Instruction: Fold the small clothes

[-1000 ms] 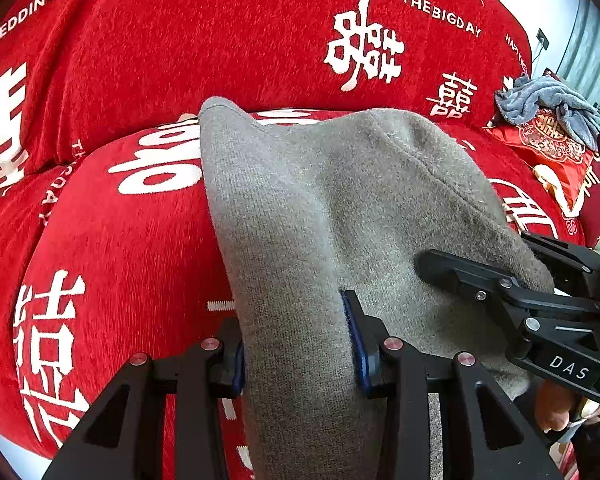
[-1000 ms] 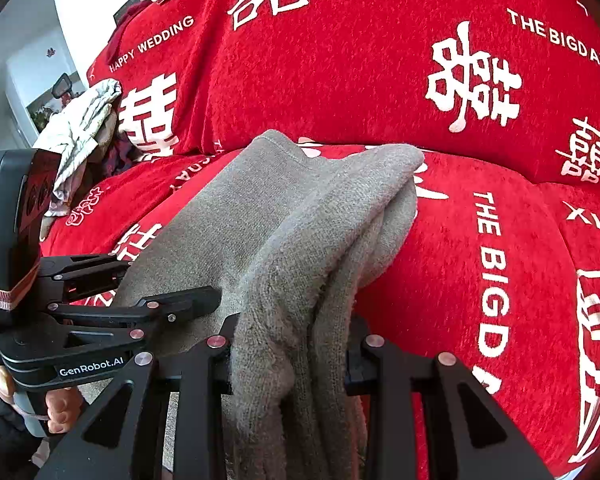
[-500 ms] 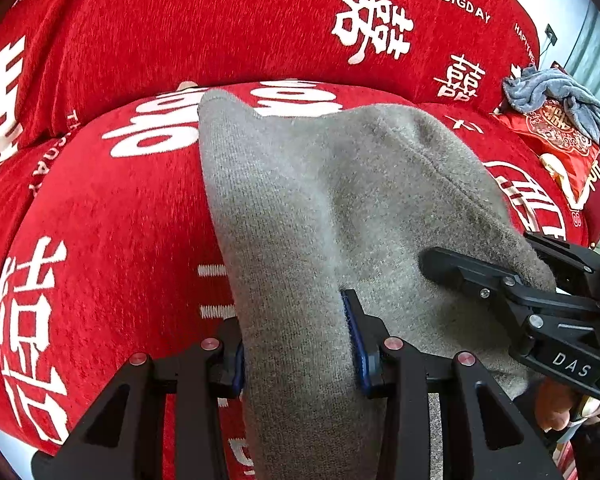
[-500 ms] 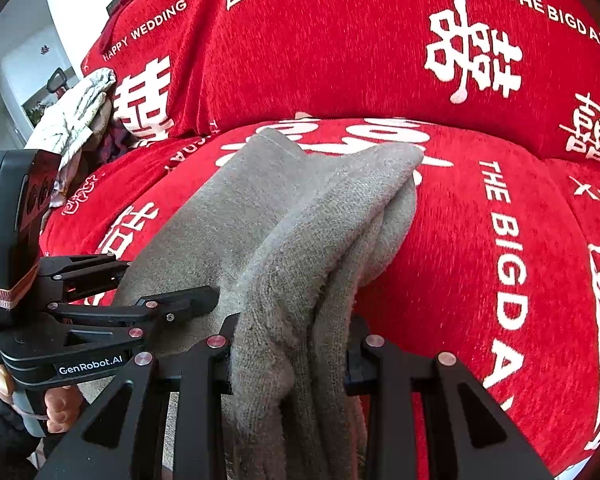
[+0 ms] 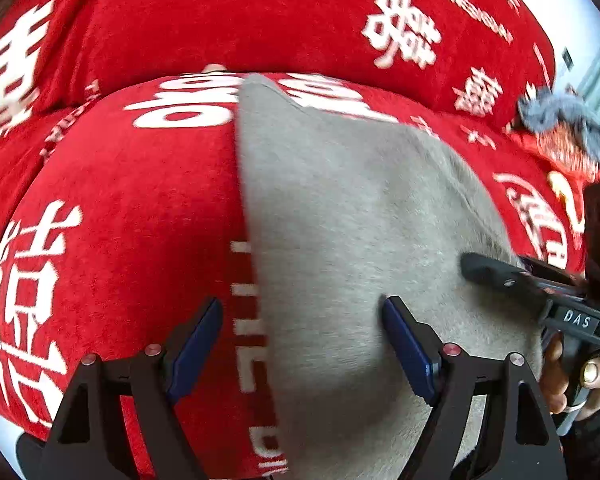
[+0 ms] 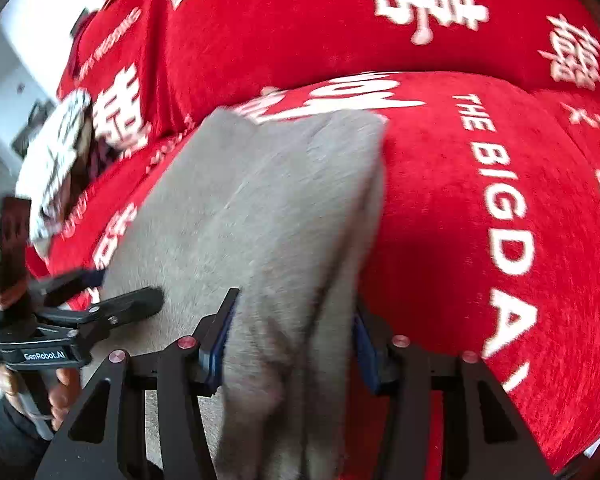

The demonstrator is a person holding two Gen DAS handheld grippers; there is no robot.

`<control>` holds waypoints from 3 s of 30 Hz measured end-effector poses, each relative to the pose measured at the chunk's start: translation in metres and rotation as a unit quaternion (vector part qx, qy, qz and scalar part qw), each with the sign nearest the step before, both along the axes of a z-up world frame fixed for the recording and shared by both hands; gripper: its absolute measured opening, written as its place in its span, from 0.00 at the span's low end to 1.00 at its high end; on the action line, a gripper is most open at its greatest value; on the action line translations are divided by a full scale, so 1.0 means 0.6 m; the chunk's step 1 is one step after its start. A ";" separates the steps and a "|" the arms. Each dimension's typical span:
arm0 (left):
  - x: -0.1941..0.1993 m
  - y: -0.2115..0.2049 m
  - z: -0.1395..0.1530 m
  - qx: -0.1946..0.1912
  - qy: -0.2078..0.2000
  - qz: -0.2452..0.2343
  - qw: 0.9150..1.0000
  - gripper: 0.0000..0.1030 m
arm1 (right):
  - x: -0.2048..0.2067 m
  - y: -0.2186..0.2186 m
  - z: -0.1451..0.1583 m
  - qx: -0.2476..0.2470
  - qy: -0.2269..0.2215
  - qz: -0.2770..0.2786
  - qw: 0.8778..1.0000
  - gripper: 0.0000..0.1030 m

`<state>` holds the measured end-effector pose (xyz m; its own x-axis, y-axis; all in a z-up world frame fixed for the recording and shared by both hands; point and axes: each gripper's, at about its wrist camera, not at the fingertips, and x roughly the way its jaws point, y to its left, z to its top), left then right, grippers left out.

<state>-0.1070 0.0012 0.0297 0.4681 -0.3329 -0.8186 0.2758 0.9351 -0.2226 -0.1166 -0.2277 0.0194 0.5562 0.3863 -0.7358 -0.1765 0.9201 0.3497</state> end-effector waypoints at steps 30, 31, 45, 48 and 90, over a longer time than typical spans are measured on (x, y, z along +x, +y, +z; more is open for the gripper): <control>0.041 0.003 0.015 0.085 -0.017 0.044 0.995 0.93 | -0.007 0.057 0.059 -0.064 -0.053 0.080 0.993 0.55; 0.031 0.003 0.018 0.084 -0.020 0.043 0.995 0.93 | -0.024 0.063 0.064 -0.065 -0.059 0.090 0.992 0.55; -0.039 -0.010 -0.013 0.113 -0.032 0.060 0.991 0.99 | -0.091 0.078 0.002 -0.087 -0.043 0.088 0.991 0.61; -0.044 -0.007 -0.018 0.110 -0.032 0.060 0.992 0.99 | -0.098 0.077 -0.003 -0.093 -0.053 0.091 0.990 0.61; -0.156 -0.051 0.067 0.100 -0.117 0.096 0.983 0.99 | -0.184 0.122 0.049 -0.144 -0.072 -0.010 0.987 0.72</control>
